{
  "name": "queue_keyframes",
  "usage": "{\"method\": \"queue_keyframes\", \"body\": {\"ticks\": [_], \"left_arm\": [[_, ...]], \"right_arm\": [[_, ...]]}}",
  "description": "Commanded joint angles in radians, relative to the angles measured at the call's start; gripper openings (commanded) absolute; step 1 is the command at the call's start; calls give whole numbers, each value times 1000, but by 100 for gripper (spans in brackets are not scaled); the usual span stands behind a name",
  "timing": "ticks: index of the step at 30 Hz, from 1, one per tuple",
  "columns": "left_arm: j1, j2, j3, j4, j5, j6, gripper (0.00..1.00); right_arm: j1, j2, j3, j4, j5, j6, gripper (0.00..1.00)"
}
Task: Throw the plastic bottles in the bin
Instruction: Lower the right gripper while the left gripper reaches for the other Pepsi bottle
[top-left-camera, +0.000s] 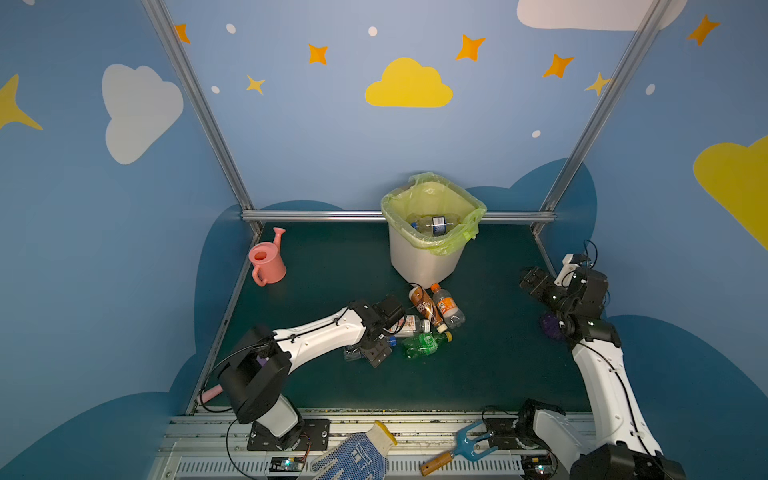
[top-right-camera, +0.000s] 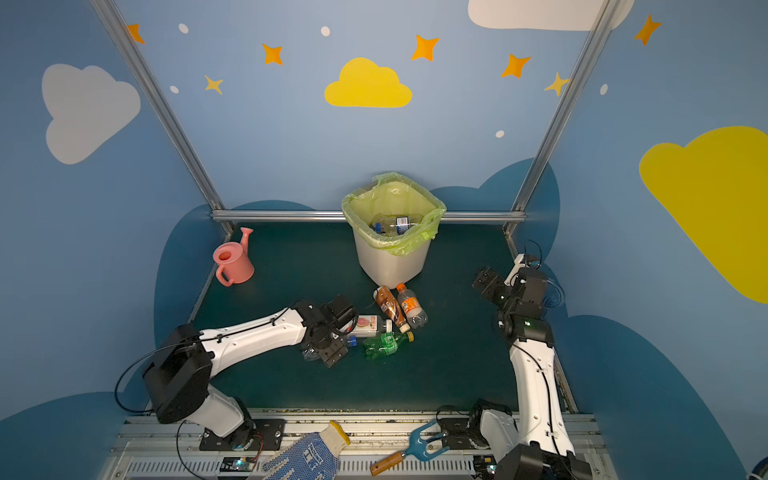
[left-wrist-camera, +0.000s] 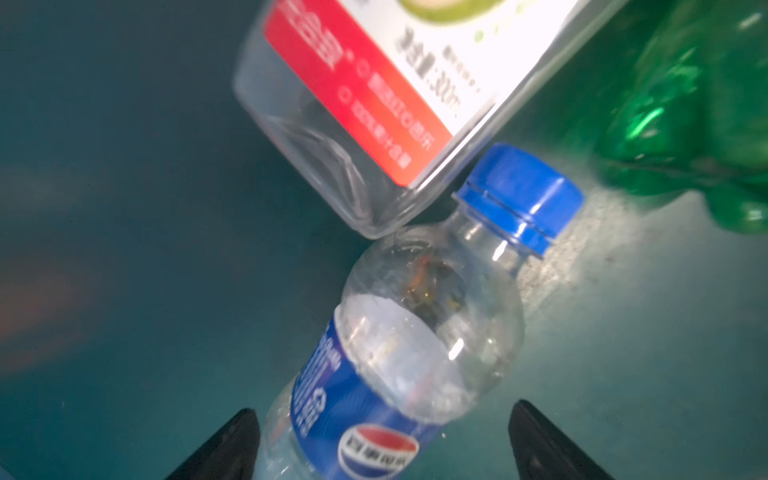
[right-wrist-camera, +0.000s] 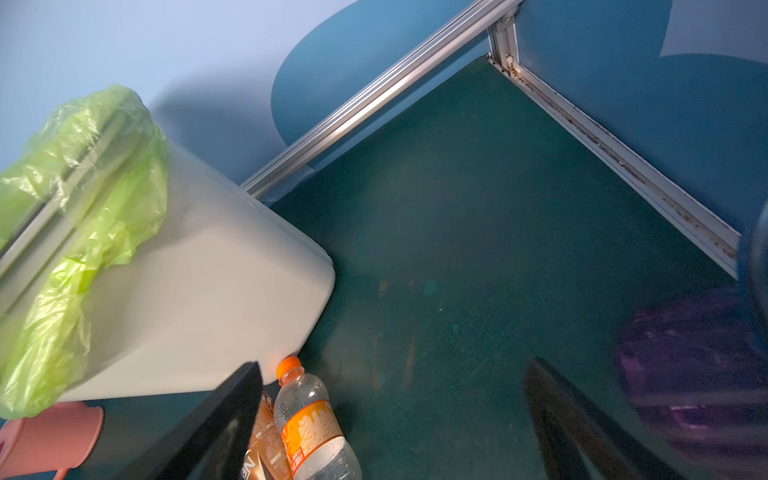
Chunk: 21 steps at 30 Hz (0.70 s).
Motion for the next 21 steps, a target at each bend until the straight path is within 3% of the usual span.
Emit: {"method": "queue_keyframes", "body": {"ticks": [1,8,15,21], "left_arm": [[-4,52,21,-6,12,24,90],[-4,103,21,8,47,23,77],[-5,89,16,11,80,8,52],[-5,-51,1,32,140,4,49]], "right_arm": [[-15,-15,-9,4,-28,12,98],[-34,-15,-19,5,-48,13,98],[-43,-11,-18,4,-57,18,98],[-45,-9,-18,4,-59,19,98]]}}
